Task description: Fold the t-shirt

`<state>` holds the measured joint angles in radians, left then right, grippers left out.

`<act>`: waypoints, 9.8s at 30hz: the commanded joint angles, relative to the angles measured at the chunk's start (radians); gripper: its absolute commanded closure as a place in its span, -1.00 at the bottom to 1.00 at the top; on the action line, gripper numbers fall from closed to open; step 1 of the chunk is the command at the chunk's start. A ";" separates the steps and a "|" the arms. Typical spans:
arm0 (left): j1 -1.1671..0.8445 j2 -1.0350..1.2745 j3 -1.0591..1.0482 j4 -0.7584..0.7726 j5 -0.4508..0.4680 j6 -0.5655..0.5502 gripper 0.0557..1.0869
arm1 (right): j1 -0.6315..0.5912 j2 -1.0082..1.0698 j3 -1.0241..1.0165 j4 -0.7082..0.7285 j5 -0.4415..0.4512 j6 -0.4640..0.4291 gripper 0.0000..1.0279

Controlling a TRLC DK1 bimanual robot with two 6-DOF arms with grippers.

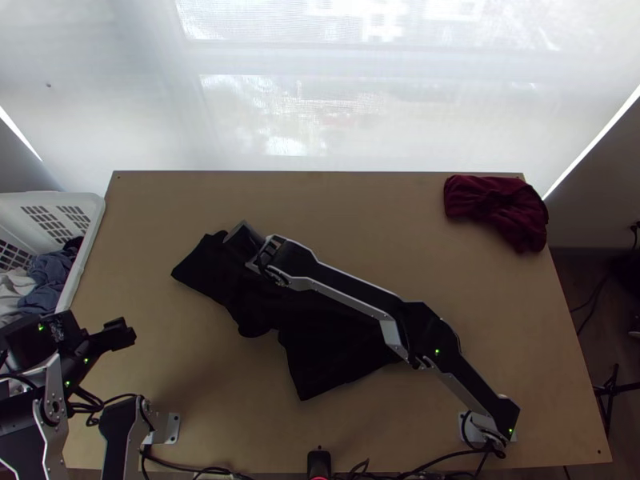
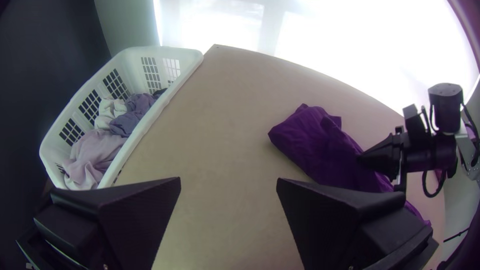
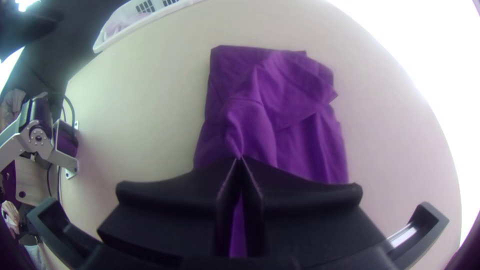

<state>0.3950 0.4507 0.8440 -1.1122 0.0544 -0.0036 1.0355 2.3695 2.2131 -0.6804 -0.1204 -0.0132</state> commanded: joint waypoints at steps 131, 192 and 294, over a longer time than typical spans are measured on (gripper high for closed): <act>-0.136 0.795 1.219 0.554 -0.021 -0.167 0.93 | -0.577 -0.921 -0.185 -0.085 0.041 -0.105 0.95; -0.518 1.448 0.977 0.982 -0.102 -0.045 -0.89 | -0.759 -0.763 -0.823 0.394 0.064 -0.220 0.95; -1.047 1.211 0.339 0.410 -0.013 0.228 0.93 | -0.824 -1.037 -1.043 0.225 0.125 -0.019 -0.92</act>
<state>-0.7013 1.8568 1.3312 -0.6579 0.0433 0.1631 0.2153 1.3449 1.1725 -0.4519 0.0044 -0.0299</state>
